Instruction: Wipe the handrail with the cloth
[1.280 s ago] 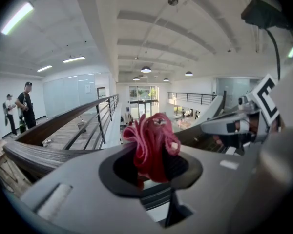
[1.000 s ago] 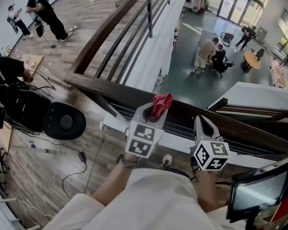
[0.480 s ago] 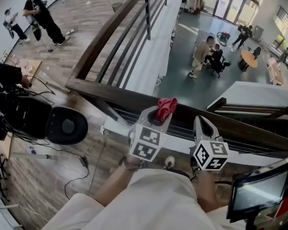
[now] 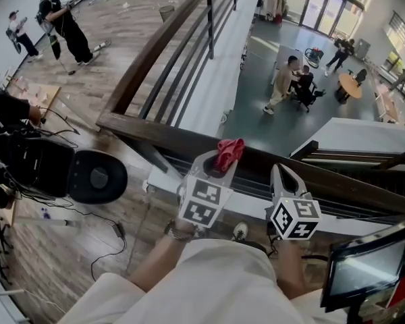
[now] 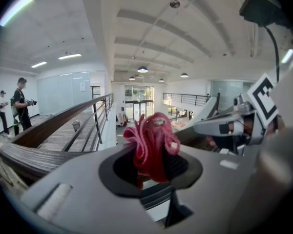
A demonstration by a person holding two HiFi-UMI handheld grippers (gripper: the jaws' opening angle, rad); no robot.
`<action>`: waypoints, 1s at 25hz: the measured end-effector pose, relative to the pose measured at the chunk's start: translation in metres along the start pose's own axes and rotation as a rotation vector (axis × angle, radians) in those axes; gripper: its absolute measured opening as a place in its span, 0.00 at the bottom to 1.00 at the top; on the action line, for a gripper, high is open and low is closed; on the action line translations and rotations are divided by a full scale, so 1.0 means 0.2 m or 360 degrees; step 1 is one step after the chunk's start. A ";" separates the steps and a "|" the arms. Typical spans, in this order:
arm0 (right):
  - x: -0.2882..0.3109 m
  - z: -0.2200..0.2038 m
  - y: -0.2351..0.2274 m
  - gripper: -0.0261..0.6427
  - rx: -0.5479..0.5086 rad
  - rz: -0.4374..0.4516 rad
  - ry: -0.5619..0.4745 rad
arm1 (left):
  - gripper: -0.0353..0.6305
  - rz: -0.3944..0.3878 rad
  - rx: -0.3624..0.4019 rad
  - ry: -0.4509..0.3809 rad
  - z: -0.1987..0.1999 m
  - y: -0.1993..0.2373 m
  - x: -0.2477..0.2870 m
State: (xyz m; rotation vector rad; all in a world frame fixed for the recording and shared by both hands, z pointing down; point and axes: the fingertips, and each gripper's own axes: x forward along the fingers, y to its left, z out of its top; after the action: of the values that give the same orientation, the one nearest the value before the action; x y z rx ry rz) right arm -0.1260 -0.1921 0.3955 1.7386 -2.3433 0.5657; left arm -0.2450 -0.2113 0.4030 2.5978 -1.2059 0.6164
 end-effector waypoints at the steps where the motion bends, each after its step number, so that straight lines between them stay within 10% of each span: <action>1: 0.00 0.00 0.00 0.04 -0.0002 0.0001 0.0000 | 0.23 0.0002 -0.0001 -0.0001 0.00 0.00 0.00; 25: 0.08 -0.04 0.17 0.04 -0.0007 -0.0009 0.0028 | 0.23 0.0126 -0.0075 -0.0045 -0.08 0.30 -0.14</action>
State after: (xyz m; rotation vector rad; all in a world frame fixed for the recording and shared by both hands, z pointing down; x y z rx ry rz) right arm -0.1629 -0.1943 0.4012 1.7305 -2.3253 0.5726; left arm -0.3125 -0.2248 0.4057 2.5386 -1.3209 0.5609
